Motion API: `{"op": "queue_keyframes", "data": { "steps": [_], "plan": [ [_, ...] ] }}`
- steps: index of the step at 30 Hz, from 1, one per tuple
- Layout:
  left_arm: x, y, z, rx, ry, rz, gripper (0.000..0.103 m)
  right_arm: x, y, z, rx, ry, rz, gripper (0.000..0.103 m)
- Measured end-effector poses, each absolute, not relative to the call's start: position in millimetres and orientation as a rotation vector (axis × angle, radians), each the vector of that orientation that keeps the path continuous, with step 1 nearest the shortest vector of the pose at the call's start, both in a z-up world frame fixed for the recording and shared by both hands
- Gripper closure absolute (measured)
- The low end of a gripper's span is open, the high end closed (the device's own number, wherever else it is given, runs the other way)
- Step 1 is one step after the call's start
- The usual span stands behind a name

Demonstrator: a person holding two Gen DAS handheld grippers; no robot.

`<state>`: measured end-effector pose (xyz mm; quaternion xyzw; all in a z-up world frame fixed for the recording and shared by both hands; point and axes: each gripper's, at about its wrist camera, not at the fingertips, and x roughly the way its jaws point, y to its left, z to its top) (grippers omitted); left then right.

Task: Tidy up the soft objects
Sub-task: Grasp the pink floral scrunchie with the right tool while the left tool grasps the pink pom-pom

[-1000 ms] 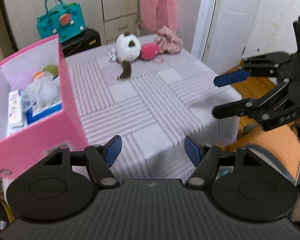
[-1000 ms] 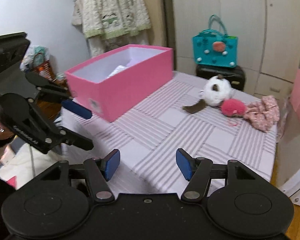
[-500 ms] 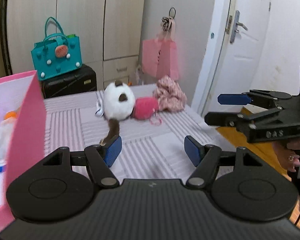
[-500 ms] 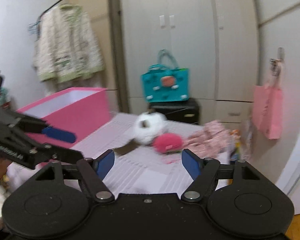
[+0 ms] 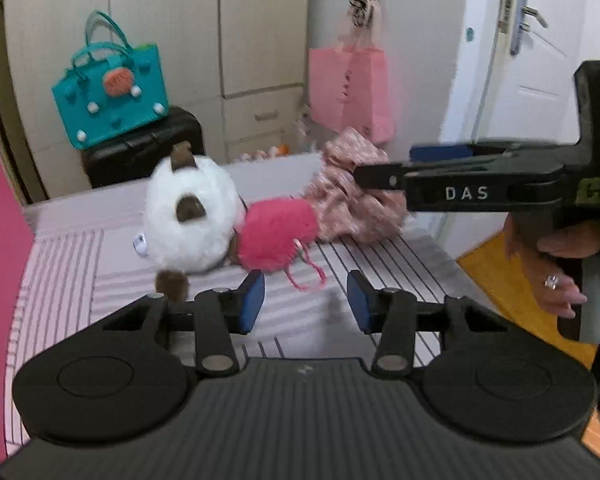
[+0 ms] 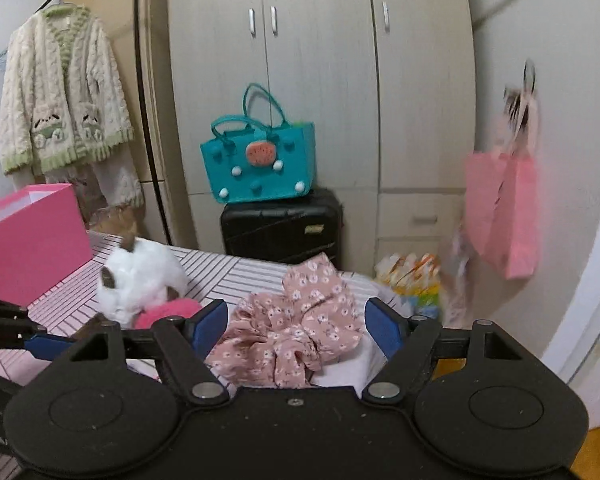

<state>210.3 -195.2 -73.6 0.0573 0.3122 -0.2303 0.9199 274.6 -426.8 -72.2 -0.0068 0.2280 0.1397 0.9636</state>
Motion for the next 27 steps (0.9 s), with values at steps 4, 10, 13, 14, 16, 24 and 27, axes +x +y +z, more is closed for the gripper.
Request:
{"op": "queue_keyframes", "data": {
  "steps": [4,10,13,14,16,24,27],
  "plan": [
    [220.9,-197.6,-70.9,0.083,0.627,-0.482,0.059,302.6,-439.2,-86.0,0.125,0.503,0.356,0.023],
    [241.5,-194.5,-63.9,0.003,0.659,-0.507,0.063,325.9,-430.7,-101.7,0.18,0.575,0.399,0.041],
    [244.3,-196.9,-60.0,0.028,0.608,-0.472,0.063,323.5,-423.5,-105.8,0.103,0.583,0.414,0.07],
    [245.0,-198.1,-59.3,0.037,0.596,-0.462,0.063,321.6,-421.2,-107.4,0.066,0.582,0.408,0.08],
    [246.8,-201.4,-57.7,0.056,0.584,-0.462,0.063,314.7,-421.4,-109.5,0.021,0.565,0.398,0.089],
    [249.4,-227.5,-66.8,0.247,0.59,-0.46,0.06,293.2,-438.1,-105.3,0.076,0.54,0.363,0.091],
    [253.0,-235.8,-69.8,0.298,0.576,-0.464,0.057,296.3,-438.4,-106.7,0.118,0.575,0.328,0.091]
  ]
}}
